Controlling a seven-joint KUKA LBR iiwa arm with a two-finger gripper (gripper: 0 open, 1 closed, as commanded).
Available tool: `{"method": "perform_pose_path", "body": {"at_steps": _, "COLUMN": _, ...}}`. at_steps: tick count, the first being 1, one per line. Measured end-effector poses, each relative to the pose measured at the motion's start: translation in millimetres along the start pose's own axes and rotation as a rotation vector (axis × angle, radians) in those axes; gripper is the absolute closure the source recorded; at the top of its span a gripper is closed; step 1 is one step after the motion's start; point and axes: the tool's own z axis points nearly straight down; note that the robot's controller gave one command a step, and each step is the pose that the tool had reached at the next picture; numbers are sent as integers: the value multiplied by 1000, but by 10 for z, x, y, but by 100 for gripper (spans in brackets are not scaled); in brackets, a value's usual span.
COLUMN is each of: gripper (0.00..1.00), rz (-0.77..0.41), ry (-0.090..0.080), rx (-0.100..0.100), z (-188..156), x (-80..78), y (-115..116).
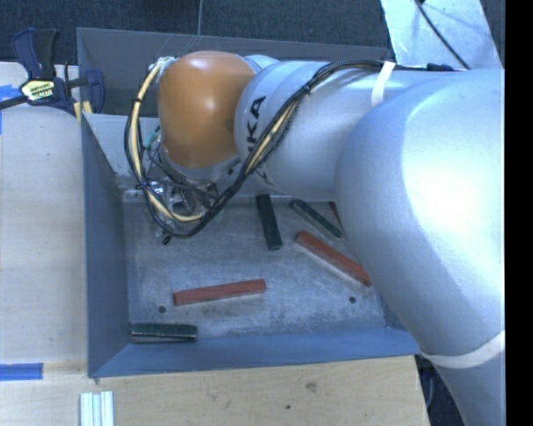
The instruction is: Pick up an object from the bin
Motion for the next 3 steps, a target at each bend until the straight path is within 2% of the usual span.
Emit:
{"method": "perform_pose_path", "body": {"at_steps": 1, "gripper": 0, "rz": 1, "ry": 0, "rx": 0, "z": 0, "x": 0, "y": -1}}
{"method": "perform_pose_path", "body": {"at_steps": 2, "gripper": 0, "rz": -64, "ry": 1, "rx": 4, "z": 255, "x": 529, "y": -1261}}
{"method": "perform_pose_path", "body": {"at_steps": 3, "gripper": 0, "rz": -164, "ry": 0, "rx": 3, "z": 198, "x": 891, "y": -2215}}
